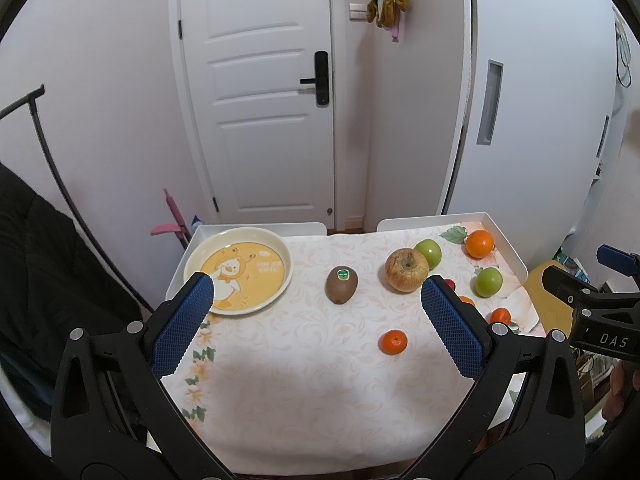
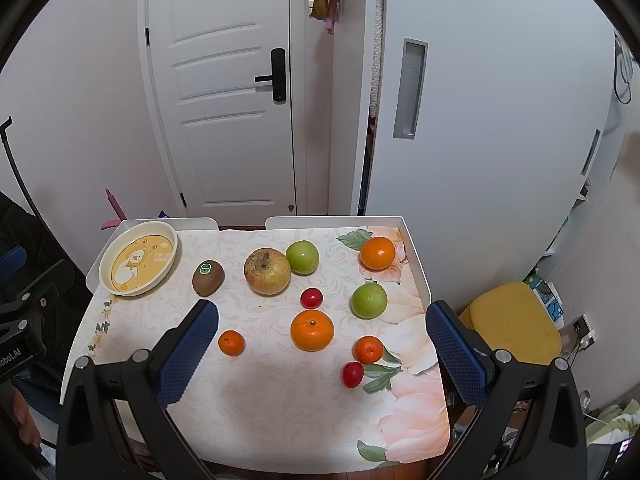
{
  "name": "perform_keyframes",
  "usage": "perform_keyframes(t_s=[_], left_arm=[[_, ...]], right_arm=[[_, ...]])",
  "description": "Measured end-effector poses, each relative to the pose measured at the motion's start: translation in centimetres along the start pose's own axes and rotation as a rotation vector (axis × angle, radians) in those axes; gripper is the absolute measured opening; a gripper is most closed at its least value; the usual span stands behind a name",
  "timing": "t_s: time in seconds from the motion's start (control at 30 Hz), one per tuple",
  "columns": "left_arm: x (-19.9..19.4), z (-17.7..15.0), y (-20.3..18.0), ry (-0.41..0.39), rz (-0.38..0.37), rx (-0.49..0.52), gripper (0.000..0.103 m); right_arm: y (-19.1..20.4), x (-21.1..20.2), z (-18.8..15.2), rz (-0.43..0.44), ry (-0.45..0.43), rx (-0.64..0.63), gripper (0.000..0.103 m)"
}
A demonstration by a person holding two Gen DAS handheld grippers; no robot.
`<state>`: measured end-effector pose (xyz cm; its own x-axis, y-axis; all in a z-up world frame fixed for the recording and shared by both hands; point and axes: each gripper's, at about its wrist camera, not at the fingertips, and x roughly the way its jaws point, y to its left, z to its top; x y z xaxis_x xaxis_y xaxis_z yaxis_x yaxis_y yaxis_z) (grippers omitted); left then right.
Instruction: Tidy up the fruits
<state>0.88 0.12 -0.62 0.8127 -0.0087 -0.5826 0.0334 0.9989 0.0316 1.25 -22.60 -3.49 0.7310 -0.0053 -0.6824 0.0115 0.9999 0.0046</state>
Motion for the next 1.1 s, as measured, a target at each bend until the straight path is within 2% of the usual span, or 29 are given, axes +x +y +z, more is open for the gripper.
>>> perform_keyframes(t_s=[0.33,0.63,0.77,0.87,1.1], left_arm=[[0.0,0.2,0.6,-0.012,-0.012,0.006,0.103],[1.8,0.7,1.3,0.032,-0.097,0.003,0.103],[3.9,-0.1,0.8,0.071,-0.123,0.003,0.103],[5.4,-1.0,-0.3,0.096,-0.105,0.013,0.103],[9.0,-4.3,-3.6,0.161,-0.096,0.027,0.103]], right_arm=[[0.1,-0.3,-0.1,-0.003,-0.006,0.005,0.103],[0.1,-0.7,-0.1,-0.022,-0.003,0.02,0.103],[-0.8,0.2,-0.7,-0.044,0.016,0.029,0.103],[-1.9,1.4,-1.6,-0.042,0.043,0.035,0.103],[-4.8,5.6,-3.2,0.023,0.107,0.011,0.103]])
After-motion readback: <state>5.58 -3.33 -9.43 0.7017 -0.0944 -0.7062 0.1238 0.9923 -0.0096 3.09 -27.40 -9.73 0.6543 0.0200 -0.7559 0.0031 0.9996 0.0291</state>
